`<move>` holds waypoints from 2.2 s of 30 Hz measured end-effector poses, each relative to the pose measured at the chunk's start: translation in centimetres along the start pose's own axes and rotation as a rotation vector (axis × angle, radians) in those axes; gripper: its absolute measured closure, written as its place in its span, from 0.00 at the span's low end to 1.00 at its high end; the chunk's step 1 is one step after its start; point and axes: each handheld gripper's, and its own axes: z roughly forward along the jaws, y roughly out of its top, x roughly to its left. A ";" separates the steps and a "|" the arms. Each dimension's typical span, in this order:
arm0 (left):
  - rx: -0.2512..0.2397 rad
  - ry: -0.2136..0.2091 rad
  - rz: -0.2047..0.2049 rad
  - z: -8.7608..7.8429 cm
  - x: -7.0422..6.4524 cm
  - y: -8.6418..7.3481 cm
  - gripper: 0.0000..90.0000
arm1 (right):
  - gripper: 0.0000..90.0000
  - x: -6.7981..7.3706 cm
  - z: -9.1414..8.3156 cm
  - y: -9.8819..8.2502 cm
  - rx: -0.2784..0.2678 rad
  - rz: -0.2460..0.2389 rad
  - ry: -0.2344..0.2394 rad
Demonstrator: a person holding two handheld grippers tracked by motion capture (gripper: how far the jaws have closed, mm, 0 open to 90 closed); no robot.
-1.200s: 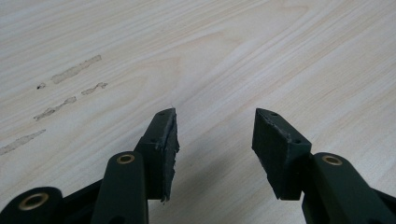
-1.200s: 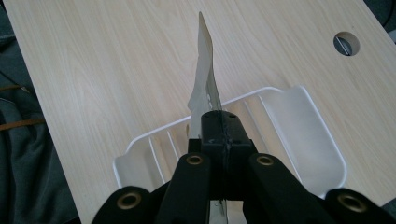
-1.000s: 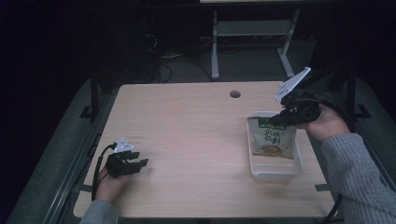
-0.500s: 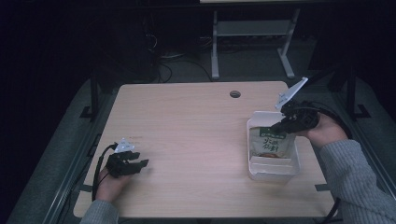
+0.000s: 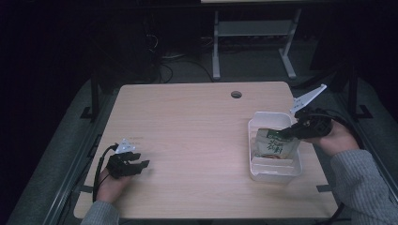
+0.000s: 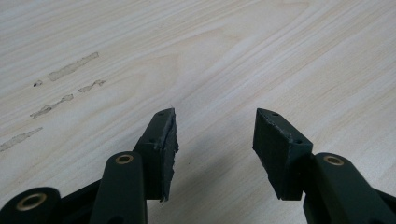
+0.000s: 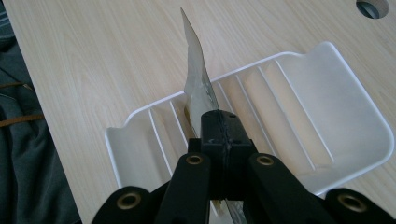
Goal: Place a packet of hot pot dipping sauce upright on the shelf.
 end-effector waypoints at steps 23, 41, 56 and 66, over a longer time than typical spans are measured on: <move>-0.003 0.000 -0.005 -0.1 0.0 0.0 0.55 | 0.77 0.7 0.3 0.7 -0.074 0.017 0.031; -0.007 -0.003 -0.004 -0.2 0.0 0.0 0.55 | 0.73 1.2 -0.1 2.2 -0.090 0.000 0.031; -0.011 -0.006 -0.007 -0.3 0.0 0.0 0.55 | 0.68 2.2 0.2 3.8 -0.108 -0.026 0.046; -0.015 -0.006 -0.009 -0.4 0.0 0.0 0.55 | 0.66 2.9 0.9 4.7 -0.110 -0.043 0.061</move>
